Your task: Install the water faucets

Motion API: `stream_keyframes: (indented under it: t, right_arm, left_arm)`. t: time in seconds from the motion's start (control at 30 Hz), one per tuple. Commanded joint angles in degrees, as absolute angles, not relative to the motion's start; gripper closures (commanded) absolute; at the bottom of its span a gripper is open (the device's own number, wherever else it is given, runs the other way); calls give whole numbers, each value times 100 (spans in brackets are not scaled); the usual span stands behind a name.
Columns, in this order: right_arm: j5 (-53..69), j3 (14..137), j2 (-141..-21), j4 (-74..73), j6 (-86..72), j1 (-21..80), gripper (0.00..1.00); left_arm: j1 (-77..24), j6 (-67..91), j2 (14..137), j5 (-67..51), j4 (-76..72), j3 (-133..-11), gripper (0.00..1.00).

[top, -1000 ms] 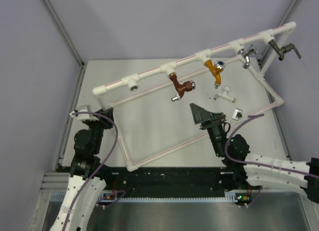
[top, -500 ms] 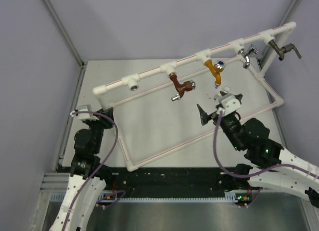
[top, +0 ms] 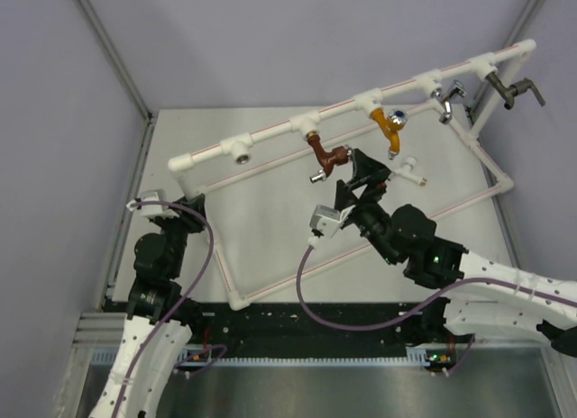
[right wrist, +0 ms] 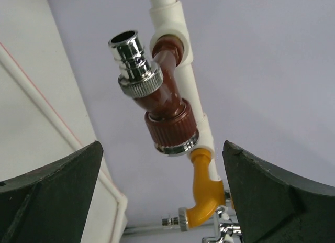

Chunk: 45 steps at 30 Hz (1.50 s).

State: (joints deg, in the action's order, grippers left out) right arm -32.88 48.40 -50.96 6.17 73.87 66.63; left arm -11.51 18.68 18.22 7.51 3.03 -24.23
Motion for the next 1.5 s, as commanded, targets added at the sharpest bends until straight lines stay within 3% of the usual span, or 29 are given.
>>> stream_keyframes:
  t: [0.0, 0.13, 0.27, 0.53, 0.6, 0.67, 0.73, 0.87, 1.03, 1.1, 1.2, 1.3, 1.33, 1.4, 1.47]
  right_arm:
    - [-2998, 5027, -5317, 1634, 8428, 6794, 4]
    - [-2883, 5185, -5642, 1748, 8376, 6794, 7]
    - [-2892, 5168, -5958, 2241, 8140, 6724, 18]
    - [-2857, 5291, -6152, 3242, 5471, 6609, 64]
    - [-2821, 5335, -6109, 3427, 4269, 6609, 75]
    - [-2856, 5221, -6021, 4048, 2593, 6566, 94]
    - [-3162, 4906, -5916, 4943, 714, 6461, 100]
    - [-4198, 4106, -5871, 6396, -3078, 6276, 100]
    - [-5307, 3823, -6222, 6820, -6877, 6258, 99]
    - [-5379, 3946, -6371, 7039, -7163, 6249, 97]
    - [-5370, 4043, -6521, 7652, -6840, 6249, 83]
    - [-5203, 3947, -6513, 7918, -6425, 6240, 58]
    - [-5116, 3868, -6487, 8023, -6225, 6249, 43]
    - [-4967, 3631, -6347, 8173, -5925, 6240, 1]
    - [-4791, 3350, -6092, 8322, -5470, 6249, 1]
  left_arm:
    - [-1187, 2540, 1969, 536, 642, -2417, 100]
    - [-1187, 2540, 1934, 545, 633, -2408, 100]
    - [-1187, 2549, 1916, 545, 633, -2408, 100]
    - [-1187, 2566, 1907, 519, 615, -2399, 100]
    - [-1187, 2566, 1907, 501, 598, -2391, 100]
    - [-1187, 2558, 1890, 510, 598, -2391, 100]
    - [-1187, 2558, 1907, 510, 598, -2391, 100]
    - [-1187, 2566, 1925, 492, 580, -2391, 100]
    - [-1187, 2558, 1907, 492, 589, -2391, 100]
    - [-1187, 2558, 1916, 510, 598, -2391, 100]
    - [-1187, 2549, 1916, 527, 615, -2408, 100]
    - [-1187, 2540, 1925, 554, 650, -2426, 100]
    - [-1187, 2549, 1916, 554, 650, -2426, 100]
    - [-1187, 2558, 1925, 554, 650, -2417, 100]
    - [-1187, 2549, 1934, 554, 633, -2426, 100]
